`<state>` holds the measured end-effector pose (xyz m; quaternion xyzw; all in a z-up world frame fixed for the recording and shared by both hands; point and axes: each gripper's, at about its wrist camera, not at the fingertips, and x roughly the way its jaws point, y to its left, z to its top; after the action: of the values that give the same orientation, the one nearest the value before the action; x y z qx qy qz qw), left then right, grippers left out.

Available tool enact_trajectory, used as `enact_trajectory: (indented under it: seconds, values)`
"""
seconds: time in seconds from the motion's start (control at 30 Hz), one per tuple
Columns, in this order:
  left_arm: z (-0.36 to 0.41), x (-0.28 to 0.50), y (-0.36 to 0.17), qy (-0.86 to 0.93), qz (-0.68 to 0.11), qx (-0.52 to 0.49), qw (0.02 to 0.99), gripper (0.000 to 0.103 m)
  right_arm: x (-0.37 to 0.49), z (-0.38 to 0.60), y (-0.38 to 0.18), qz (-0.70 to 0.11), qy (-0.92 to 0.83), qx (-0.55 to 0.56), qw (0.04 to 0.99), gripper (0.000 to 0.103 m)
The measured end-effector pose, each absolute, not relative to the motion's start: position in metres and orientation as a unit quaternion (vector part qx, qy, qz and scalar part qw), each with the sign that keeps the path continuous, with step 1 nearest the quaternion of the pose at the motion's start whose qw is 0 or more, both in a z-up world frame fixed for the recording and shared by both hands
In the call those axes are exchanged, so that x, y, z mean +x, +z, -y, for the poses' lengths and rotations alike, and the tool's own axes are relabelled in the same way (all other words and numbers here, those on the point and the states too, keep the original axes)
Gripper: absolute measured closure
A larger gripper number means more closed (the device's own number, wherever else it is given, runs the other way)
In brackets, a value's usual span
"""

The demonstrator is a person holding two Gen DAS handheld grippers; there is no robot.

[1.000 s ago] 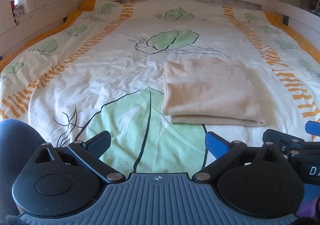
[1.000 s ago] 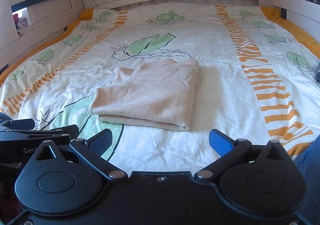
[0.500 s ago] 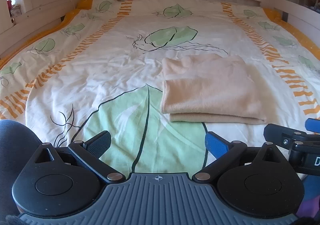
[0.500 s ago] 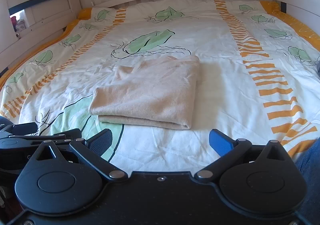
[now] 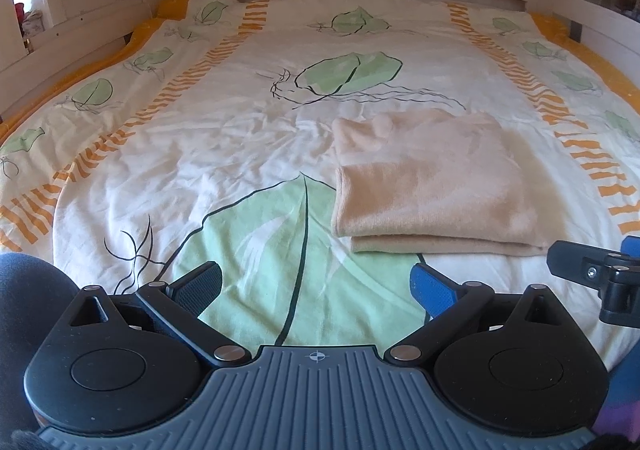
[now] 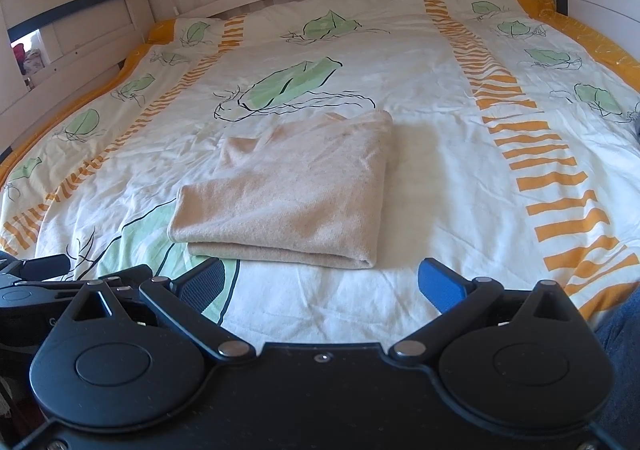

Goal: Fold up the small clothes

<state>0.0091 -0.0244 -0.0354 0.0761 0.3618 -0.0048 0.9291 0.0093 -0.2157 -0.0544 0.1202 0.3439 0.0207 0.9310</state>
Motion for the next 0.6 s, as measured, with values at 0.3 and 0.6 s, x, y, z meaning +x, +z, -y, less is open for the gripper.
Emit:
enact_trajectory:
  seconds: [0.3, 0.6]
  values:
    - [0.019, 0.015, -0.041, -0.003, -0.369, 0.078, 0.926, 0.001, 0.014, 0.219, -0.061, -0.356, 0.017, 0.131, 0.925, 0.001]
    - [0.015, 0.019, -0.048, -0.003, -0.381, 0.078, 0.921, 0.001, 0.017, 0.216, -0.066, -0.365, 0.019, 0.133, 0.921, 0.001]
